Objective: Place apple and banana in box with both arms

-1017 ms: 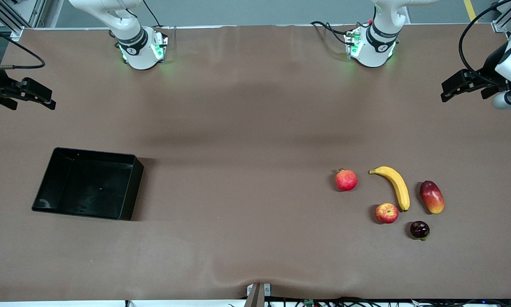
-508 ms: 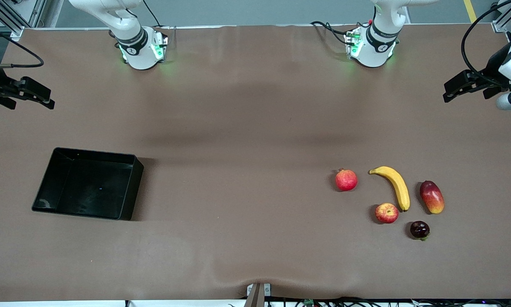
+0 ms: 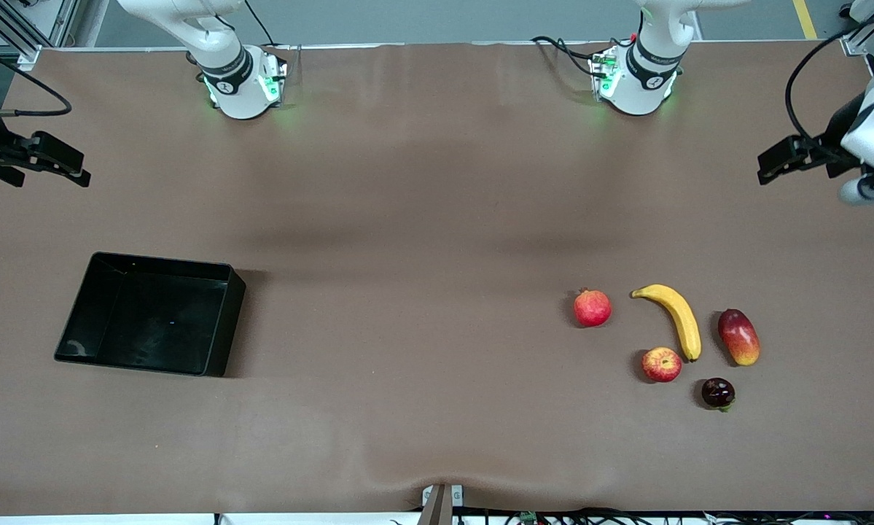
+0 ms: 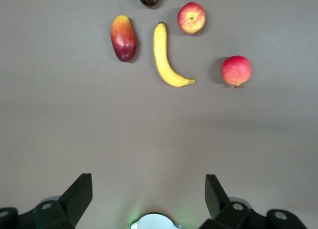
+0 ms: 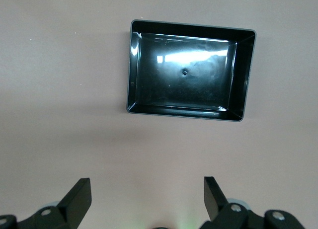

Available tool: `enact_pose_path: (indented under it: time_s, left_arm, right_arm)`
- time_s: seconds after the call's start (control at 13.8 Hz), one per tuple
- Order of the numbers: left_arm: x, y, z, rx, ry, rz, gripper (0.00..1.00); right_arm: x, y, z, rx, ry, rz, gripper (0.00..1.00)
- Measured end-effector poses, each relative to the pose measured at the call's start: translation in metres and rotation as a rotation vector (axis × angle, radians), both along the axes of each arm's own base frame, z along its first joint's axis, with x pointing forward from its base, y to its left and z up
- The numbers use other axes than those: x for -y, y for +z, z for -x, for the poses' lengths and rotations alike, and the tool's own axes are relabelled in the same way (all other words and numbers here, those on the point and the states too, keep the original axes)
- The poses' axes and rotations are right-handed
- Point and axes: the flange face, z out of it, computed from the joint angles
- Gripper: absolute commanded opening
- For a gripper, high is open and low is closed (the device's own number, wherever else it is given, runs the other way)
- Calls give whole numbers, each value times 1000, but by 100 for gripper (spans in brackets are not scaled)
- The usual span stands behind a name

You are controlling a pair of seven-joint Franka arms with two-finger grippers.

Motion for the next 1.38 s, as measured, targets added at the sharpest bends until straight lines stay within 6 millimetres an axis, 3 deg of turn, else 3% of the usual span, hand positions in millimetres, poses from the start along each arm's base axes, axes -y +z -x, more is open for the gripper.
enact_pose_path:
  time_s: [0.44,0.65,1.02,1.16,1.38]
  left_arm:
    - [9,-69,-42,-6,-19,11,100]
    - [10,-113,-56,-12,-26,17,100]
    - [3,-195,-82,5,27,28,100]
    - [-3,-223,-94,13,73,32,100]
    - [-14,-264,-118,76,92,51,100]
  right_arm:
    - [6,-2,1,-9,-9,0,100]
    - [6,-5,1,-17,-9,0,100]
    - [7,-28,-2,-54,-11,0,100]
    - [20,-43,-8,-36,-32,1,100]
    - [60,-74,-15,-16,-52,-2,100]
